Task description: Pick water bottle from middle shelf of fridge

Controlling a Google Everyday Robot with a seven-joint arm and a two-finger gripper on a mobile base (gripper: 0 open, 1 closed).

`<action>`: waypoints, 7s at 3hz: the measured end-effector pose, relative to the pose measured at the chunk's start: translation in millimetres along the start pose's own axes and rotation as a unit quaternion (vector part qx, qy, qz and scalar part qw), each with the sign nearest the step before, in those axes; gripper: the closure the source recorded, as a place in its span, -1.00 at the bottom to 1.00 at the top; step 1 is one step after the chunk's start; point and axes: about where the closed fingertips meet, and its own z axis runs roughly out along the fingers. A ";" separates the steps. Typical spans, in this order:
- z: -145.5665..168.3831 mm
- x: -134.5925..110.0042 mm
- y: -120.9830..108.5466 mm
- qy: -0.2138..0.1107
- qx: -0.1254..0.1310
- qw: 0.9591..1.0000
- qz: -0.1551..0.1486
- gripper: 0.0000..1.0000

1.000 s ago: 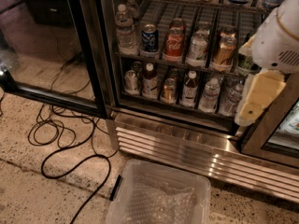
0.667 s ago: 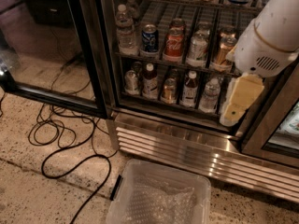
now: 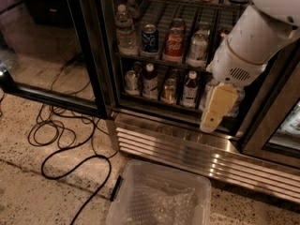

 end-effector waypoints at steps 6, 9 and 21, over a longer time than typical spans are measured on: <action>145.0 -107.5 -1.5 -0.099 0.006 0.986 0.133 -1.00; 213.4 -155.5 -31.7 -0.120 0.015 0.969 0.215 -1.00; 237.9 -276.7 -194.4 -0.265 0.354 0.852 0.282 -0.52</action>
Offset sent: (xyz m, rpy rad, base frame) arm 0.0650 0.0980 -0.0651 0.2578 -0.0442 -0.2837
